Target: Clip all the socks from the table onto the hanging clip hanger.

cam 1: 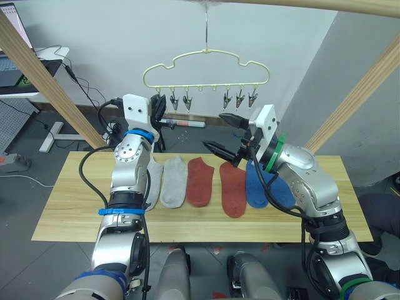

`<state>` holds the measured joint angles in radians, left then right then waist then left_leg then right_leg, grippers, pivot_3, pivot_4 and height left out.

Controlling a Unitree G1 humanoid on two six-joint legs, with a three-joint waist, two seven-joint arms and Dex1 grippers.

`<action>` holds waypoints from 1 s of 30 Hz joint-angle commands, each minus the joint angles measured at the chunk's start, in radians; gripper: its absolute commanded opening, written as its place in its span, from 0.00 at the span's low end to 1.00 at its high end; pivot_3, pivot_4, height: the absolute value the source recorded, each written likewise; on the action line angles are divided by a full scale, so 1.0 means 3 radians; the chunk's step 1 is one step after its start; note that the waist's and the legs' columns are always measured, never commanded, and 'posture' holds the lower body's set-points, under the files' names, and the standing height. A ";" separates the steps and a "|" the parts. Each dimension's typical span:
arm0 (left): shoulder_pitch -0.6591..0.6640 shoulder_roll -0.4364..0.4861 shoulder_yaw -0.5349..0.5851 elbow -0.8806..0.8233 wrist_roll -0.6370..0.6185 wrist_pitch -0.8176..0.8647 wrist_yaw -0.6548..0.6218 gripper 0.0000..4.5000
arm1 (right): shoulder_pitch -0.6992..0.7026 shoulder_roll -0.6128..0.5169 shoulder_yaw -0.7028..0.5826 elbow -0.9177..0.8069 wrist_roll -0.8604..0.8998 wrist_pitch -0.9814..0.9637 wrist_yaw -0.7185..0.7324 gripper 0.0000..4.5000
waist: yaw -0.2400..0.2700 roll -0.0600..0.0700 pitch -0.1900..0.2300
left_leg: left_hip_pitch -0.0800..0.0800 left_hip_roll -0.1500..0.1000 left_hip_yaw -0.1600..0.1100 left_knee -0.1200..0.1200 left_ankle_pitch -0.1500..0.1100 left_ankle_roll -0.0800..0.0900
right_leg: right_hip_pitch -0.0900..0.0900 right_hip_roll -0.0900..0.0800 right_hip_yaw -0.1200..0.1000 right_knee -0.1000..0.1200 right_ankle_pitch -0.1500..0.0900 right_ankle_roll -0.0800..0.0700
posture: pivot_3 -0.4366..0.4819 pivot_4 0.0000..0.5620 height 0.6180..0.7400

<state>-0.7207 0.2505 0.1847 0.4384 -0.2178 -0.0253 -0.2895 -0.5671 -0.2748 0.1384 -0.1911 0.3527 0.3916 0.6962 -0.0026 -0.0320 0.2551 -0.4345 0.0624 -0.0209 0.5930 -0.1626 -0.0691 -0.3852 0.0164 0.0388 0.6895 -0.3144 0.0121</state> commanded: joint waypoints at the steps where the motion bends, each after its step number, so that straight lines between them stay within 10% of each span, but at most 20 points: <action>1: -0.0057 0.0033 -0.0004 -0.0085 0.0036 -0.0022 0.0033 0.08 | -0.0049 -0.0019 -0.0040 -0.0102 0.0023 -0.0023 0.0002 1.00 | 0.0000 0.0000 0.0000 | 0.0000 0.0000 0.0000 0.0000 0.0000 0.0000 | 0.0000 0.0000 0.0000 0.0000 0.0000 0.0000 | 0.49 0.48 1.00; 18: -0.0039 0.0323 -0.0095 -0.0556 -0.0217 0.1013 -0.0378 0.08 | 0.0656 -0.0741 -0.0278 -0.0006 -0.0524 0.0504 -0.0532 1.00 | 0.0005 -0.0001 0.0030 | -0.0003 -0.0002 0.0002 0.0000 0.0000 -0.0001 | 0.0000 -0.0003 0.0003 -0.0002 -0.0004 0.0007 | 0.48 0.52 1.00; 30: -0.0124 0.0651 0.0222 -0.1057 -0.1222 0.2948 -0.0772 0.08 | 0.0184 -0.0958 0.0037 0.2072 -0.1158 -0.0001 -0.0396 1.00 | -0.0113 0.0004 0.0115 | 0.0002 0.0000 0.0016 -0.0001 0.0000 -0.0001 | -0.0008 -0.0001 0.0009 0.0007 -0.0008 0.0016 | 0.48 0.55 1.00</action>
<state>-0.7517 0.4349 0.2267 0.1517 -0.5326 0.7842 -0.5152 -0.4898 -0.5642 0.1436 0.3775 0.0293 0.4447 0.5676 -0.0365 -0.0308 0.2897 -0.4339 0.0624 -0.0159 0.5928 -0.1625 -0.0693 -0.3880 0.0162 0.0417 0.6916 -0.3169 0.0171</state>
